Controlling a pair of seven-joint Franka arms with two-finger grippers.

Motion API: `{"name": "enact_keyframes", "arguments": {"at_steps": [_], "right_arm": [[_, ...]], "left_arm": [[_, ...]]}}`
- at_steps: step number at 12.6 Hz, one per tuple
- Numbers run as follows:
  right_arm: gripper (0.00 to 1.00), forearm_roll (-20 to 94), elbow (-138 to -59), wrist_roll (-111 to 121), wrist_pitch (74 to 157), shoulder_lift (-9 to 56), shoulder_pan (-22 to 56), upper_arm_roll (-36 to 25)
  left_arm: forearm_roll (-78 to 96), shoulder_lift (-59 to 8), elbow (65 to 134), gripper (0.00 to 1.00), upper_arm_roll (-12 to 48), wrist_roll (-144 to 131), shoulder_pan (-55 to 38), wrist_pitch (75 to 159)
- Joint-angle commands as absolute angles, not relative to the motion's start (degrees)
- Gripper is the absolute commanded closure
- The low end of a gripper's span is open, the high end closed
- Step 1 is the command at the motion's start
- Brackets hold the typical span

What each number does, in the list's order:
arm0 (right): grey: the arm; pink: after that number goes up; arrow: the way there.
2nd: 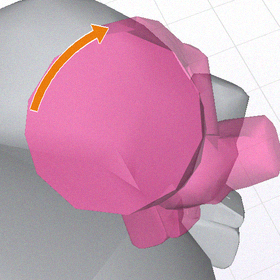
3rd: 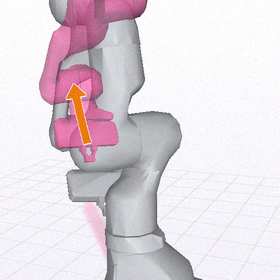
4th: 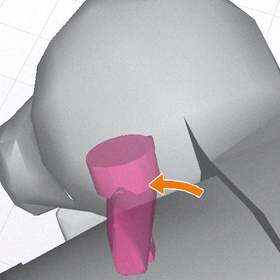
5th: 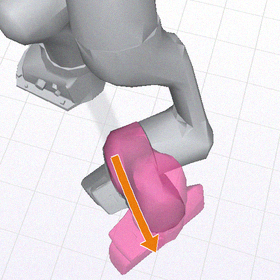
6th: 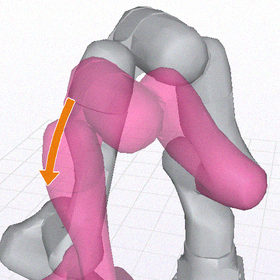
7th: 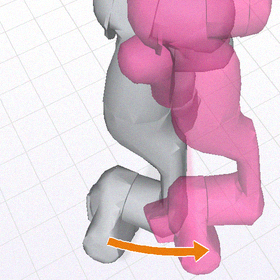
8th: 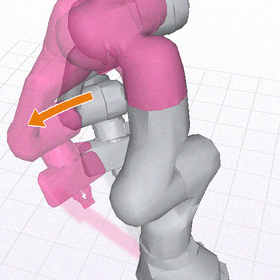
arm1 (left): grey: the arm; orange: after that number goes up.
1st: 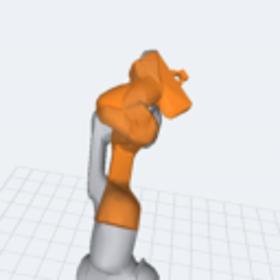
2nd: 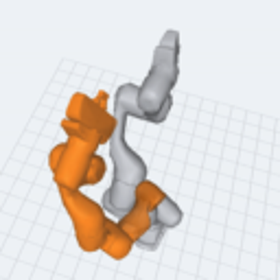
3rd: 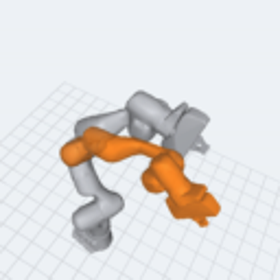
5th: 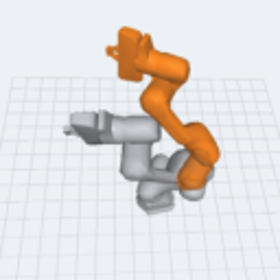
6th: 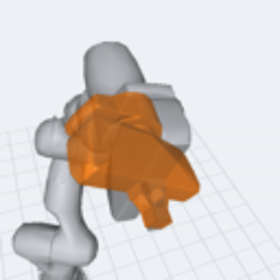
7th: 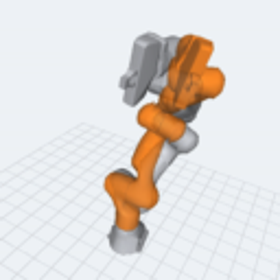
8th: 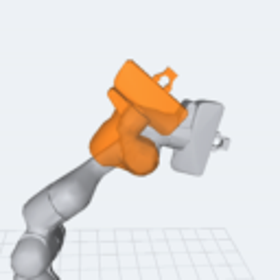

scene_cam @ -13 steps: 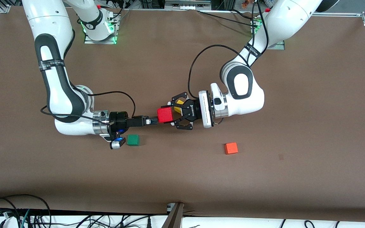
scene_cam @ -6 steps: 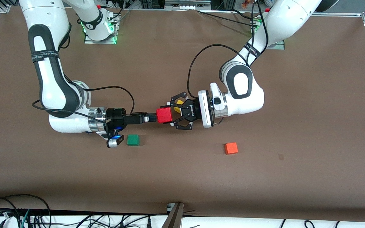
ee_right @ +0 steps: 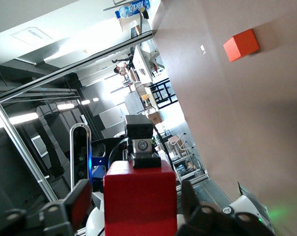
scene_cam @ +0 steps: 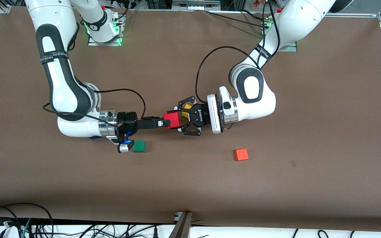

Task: Pass red block to right arm, stack on blue
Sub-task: 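Close the right gripper on the red cube held by the left gripper, then open the left gripper while the right gripper carries the cube toward the blue cube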

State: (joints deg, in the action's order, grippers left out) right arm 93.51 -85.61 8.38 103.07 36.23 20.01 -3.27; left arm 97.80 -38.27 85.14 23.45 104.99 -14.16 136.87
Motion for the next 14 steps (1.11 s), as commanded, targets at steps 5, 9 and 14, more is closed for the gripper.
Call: {"name": "enact_keyframes", "arguments": {"at_steps": [5, 9, 14], "right_arm": [[0.85, 93.87, -86.49, 8.70, 103.45, 35.07, 20.04, -3.43], [0.85, 91.86, -85.35, 8.09, 103.71, 34.98, 19.95, -3.78], [0.85, 80.28, -85.17, 9.23, 103.19, 34.01, 19.34, -8.60]], "left_arm": [[101.33, -38.32, 83.85, 0.01, 23.47, 106.43, -14.41, 137.37], [101.51, -37.97, 83.85, 0.00, 23.47, 106.08, -14.24, 137.20], [101.16, -36.92, 83.85, 0.00, 23.38, 104.43, -13.71, 136.76]]}}
